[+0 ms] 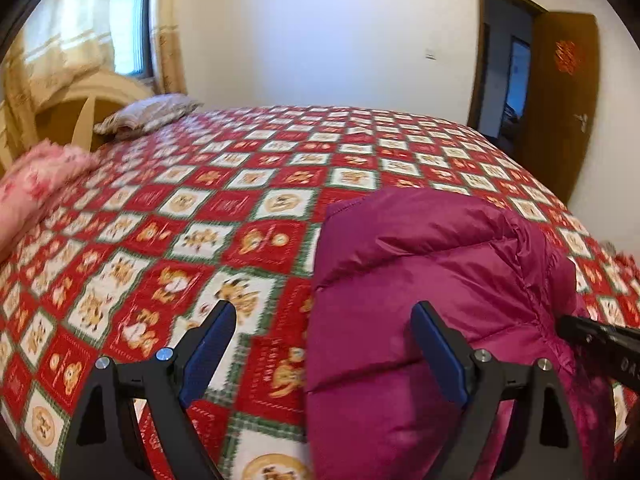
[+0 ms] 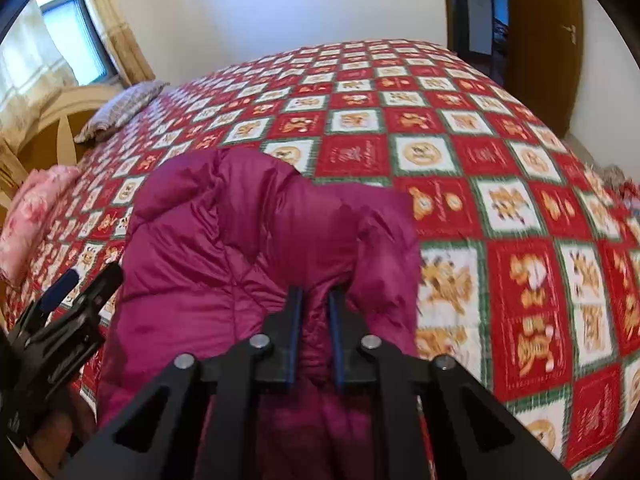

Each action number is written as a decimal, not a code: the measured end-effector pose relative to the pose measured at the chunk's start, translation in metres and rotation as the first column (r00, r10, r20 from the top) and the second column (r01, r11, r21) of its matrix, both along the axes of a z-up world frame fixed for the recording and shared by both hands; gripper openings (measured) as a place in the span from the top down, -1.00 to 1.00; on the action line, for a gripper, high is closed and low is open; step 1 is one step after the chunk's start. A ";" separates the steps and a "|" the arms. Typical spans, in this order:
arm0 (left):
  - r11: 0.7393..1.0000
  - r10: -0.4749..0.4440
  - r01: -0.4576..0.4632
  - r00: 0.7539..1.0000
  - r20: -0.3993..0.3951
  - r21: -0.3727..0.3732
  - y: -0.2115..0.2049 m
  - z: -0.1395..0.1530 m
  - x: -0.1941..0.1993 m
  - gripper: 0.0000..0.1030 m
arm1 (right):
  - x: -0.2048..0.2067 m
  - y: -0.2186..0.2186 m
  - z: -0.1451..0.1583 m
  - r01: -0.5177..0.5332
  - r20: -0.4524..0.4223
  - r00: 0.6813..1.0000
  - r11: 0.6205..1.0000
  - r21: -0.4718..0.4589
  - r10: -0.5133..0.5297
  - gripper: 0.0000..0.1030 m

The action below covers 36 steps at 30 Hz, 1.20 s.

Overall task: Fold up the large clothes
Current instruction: 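Grasp the jacket edge with the right gripper while the left gripper holds the jacket, then hold the magenta jacket bundle pinched in both grippers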

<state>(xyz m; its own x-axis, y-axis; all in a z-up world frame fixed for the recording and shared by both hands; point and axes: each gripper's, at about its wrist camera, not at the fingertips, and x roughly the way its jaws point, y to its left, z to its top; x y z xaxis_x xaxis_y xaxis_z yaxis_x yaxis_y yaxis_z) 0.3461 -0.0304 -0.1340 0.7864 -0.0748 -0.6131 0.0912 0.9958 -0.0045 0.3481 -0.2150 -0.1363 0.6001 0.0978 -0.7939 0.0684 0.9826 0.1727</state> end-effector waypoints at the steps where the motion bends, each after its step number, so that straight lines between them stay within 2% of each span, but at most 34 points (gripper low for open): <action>1: 1.000 -0.016 0.015 1.000 0.008 0.024 -0.007 0.000 -0.002 -0.74 | -0.005 -0.006 -0.005 0.013 -0.001 1.000 1.000 0.006 -0.013 0.72; 4: 0.987 -0.080 0.076 0.996 0.026 0.144 -0.038 -0.003 -0.006 -0.74 | -0.011 -0.018 -0.013 0.050 -0.037 0.998 0.999 0.007 -0.050 0.71; 7: 0.968 -0.128 0.112 0.990 0.056 0.223 -0.054 0.000 -0.012 -0.74 | -0.013 -0.017 0.012 0.088 -0.009 0.996 0.995 -0.042 -0.089 0.71; 9: 0.967 -0.157 0.140 0.986 0.063 0.214 -0.057 0.008 -0.014 -0.74 | -0.012 -0.012 0.040 0.103 0.041 0.994 0.991 -0.082 -0.100 0.69; 11: 0.972 -0.163 0.155 0.986 0.036 0.175 -0.055 0.011 -0.010 -0.74 | -0.006 -0.002 0.063 0.105 0.075 0.992 0.987 -0.118 -0.097 0.64; 14: 0.978 -0.151 0.151 0.988 -0.008 0.142 -0.053 0.006 -0.003 -0.74 | 0.008 0.014 0.076 0.081 0.086 0.994 0.987 -0.141 -0.070 0.61; 17: 0.991 -0.076 0.076 0.997 -0.004 0.115 -0.040 0.007 0.000 -0.74 | 0.025 0.017 0.058 0.091 0.069 0.994 0.990 -0.109 -0.084 0.61; 19: 0.998 -0.026 0.026 1.000 0.004 0.054 -0.027 0.011 0.005 -0.74 | 0.029 0.009 0.034 0.091 0.076 0.993 0.996 -0.020 -0.090 0.61; 21: 1.000 -0.017 0.017 1.000 -0.006 -0.003 -0.020 0.013 0.013 -0.74 | 0.029 0.008 0.011 0.094 0.052 0.994 0.994 -0.047 -0.092 0.61; 23: 1.000 -0.023 0.022 0.999 -0.032 -0.014 -0.023 0.008 0.022 -0.74 | 0.025 0.004 -0.011 0.081 0.051 0.996 0.996 -0.036 -0.079 0.61; 25: 0.999 -0.036 0.037 0.997 -0.066 0.017 -0.036 -0.006 0.029 -0.74 | 0.020 -0.003 -0.024 0.108 0.066 0.992 0.993 -0.043 -0.105 0.61; 29: 0.997 -0.033 0.036 0.998 -0.054 0.063 -0.051 -0.029 0.028 -0.75 | 0.018 -0.006 -0.033 0.107 0.083 0.991 0.993 -0.043 -0.104 0.61; 36: 0.999 -0.020 0.014 0.989 -0.144 -0.038 -0.036 -0.049 0.044 -0.94 | 0.017 -0.005 -0.048 0.110 0.103 0.989 0.992 -0.068 -0.103 0.61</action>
<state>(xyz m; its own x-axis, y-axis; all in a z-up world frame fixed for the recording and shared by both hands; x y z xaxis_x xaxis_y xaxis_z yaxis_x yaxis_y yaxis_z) 0.3899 -0.0659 -0.1832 0.6887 -0.1117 -0.7164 0.1039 0.9931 -0.0549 0.3650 -0.2195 -0.1843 0.6799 -0.0269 -0.7328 0.1591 0.9809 0.1116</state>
